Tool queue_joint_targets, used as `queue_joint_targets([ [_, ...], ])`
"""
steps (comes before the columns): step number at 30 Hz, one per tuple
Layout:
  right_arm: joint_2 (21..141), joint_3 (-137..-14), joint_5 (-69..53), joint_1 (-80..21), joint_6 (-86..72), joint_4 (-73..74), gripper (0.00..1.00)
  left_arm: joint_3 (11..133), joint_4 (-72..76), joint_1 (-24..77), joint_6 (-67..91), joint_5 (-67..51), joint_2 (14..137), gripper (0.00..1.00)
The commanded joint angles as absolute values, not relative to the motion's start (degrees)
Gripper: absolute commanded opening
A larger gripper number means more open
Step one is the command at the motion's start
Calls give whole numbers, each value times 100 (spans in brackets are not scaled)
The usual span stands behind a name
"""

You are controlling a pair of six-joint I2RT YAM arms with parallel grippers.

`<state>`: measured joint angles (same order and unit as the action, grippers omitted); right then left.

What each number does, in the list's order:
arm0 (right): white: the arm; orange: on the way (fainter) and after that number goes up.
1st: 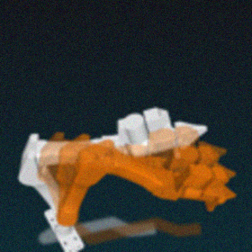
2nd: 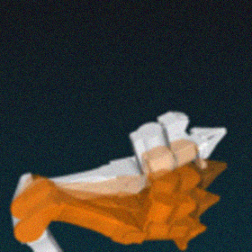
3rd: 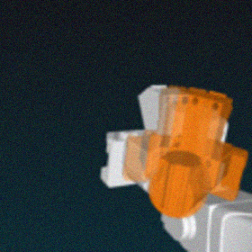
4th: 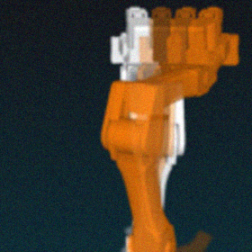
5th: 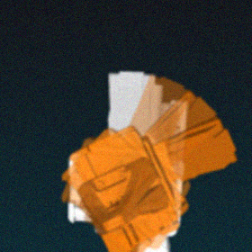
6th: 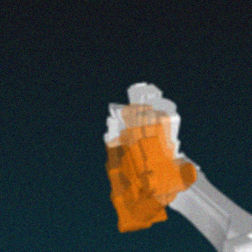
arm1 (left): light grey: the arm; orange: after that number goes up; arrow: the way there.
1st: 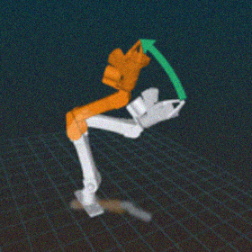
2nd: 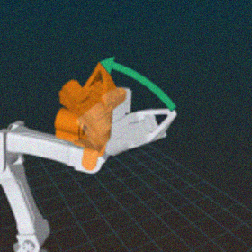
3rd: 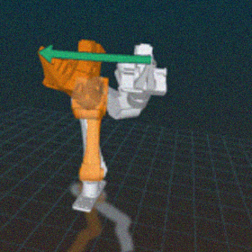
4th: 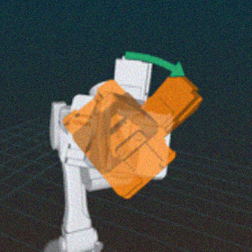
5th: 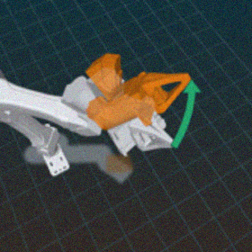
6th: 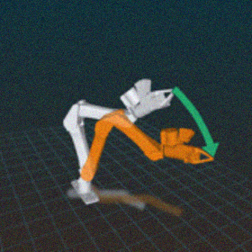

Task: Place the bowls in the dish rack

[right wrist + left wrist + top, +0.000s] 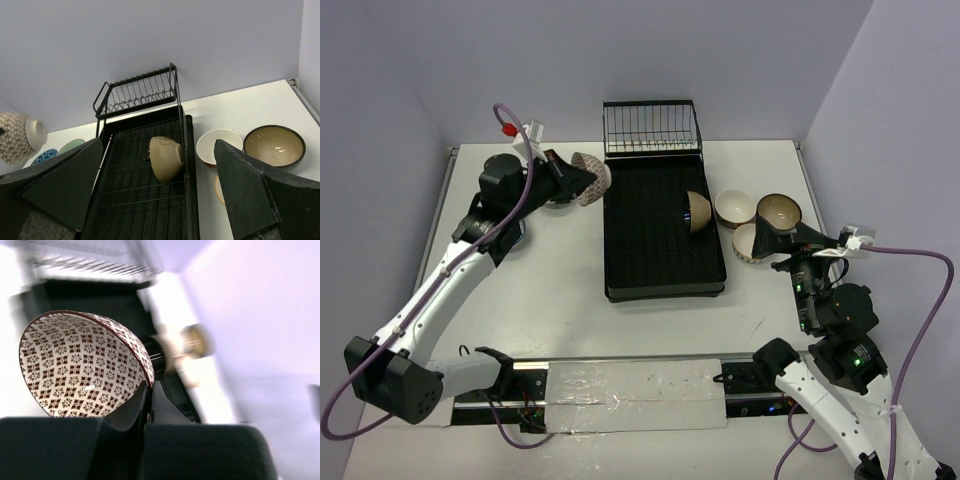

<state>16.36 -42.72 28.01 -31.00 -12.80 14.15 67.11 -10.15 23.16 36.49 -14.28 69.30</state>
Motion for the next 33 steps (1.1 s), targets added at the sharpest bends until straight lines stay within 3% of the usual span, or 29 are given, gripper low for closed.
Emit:
queue_joint_targets([
  [1,1688,-4263,2760,-3173,-1318,1257,100,6171,1763,2539,5061,-2355,7057,0],
  [16,1626,-4254,2804,-3173,-1283,1301,99,5502,5981,3498,6503,-1977,9314,0],
  [33,1626,-4254,2760,-3182,-1248,1318,99,5545,6688,3542,6741,-2355,10599,0],
])
